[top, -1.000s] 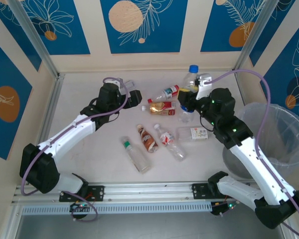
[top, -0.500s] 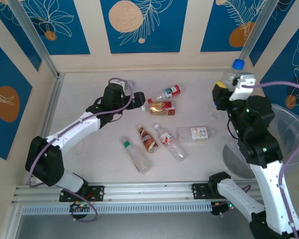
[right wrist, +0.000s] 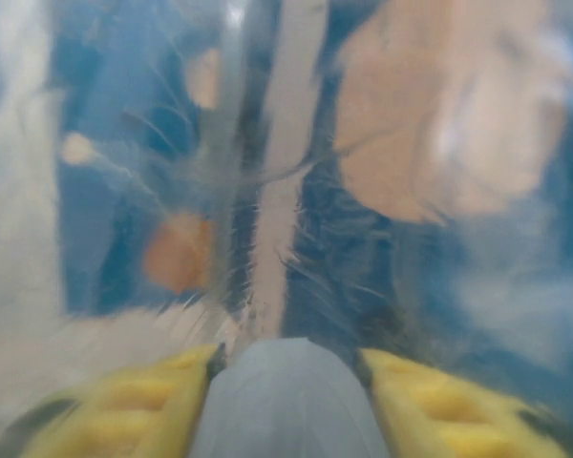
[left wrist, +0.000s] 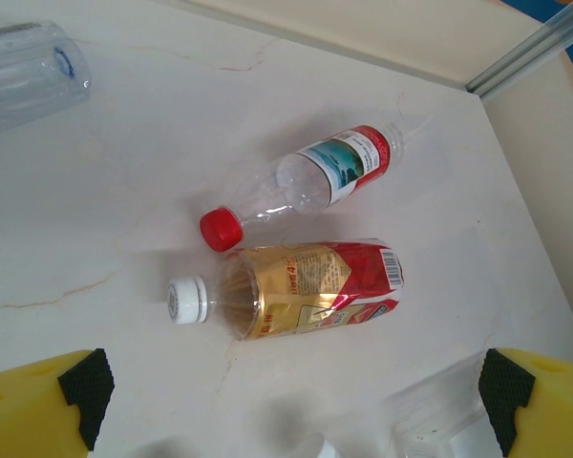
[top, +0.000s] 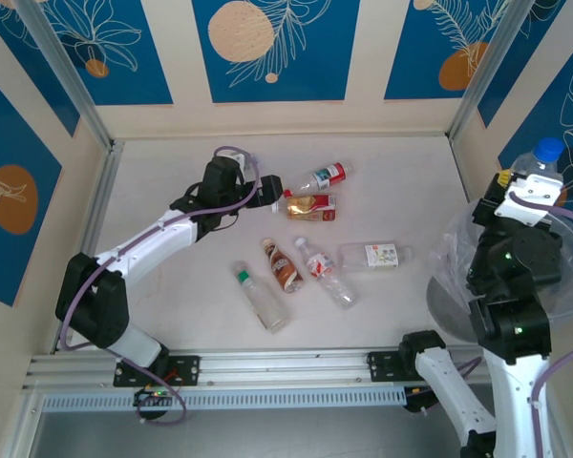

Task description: Put the plastic bottles in the bin

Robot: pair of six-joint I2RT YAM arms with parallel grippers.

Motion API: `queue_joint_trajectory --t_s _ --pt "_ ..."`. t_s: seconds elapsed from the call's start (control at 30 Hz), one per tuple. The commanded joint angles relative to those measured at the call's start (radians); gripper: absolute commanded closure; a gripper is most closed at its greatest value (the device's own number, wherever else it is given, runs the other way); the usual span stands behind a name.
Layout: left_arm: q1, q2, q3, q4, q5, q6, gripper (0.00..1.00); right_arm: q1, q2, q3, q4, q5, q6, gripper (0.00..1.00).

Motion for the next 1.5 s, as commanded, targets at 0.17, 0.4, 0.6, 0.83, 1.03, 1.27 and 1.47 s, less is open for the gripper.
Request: queue_joint_trajectory --t_s 0.17,0.4,0.6,0.83,1.03,1.27,1.47 --pt "0.008 0.019 0.040 0.007 0.034 0.029 0.01 -0.262 0.029 -0.127 -0.086 -0.095 0.203 0.60" --pt "0.009 0.017 0.023 -0.004 0.027 0.020 0.01 -0.397 0.037 -0.216 -0.190 -0.359 0.456 0.46" --pt "0.009 0.038 0.044 -0.019 0.042 0.023 0.01 -0.406 0.065 -0.209 -0.231 -0.355 0.505 0.20" --pt "0.008 0.067 0.060 -0.019 0.052 0.012 0.01 -0.407 0.065 -0.189 -0.247 -0.354 0.503 0.11" --pt "0.008 0.077 0.074 -0.029 0.057 0.013 0.01 -0.408 0.069 -0.188 -0.245 -0.347 0.501 0.05" --pt "0.009 0.077 0.071 -0.035 0.051 0.011 0.01 -0.407 0.080 -0.184 -0.243 -0.384 0.506 0.00" --pt "0.009 0.073 0.067 -0.042 0.032 0.007 0.01 -0.407 0.074 -0.161 -0.252 -0.387 0.519 0.01"
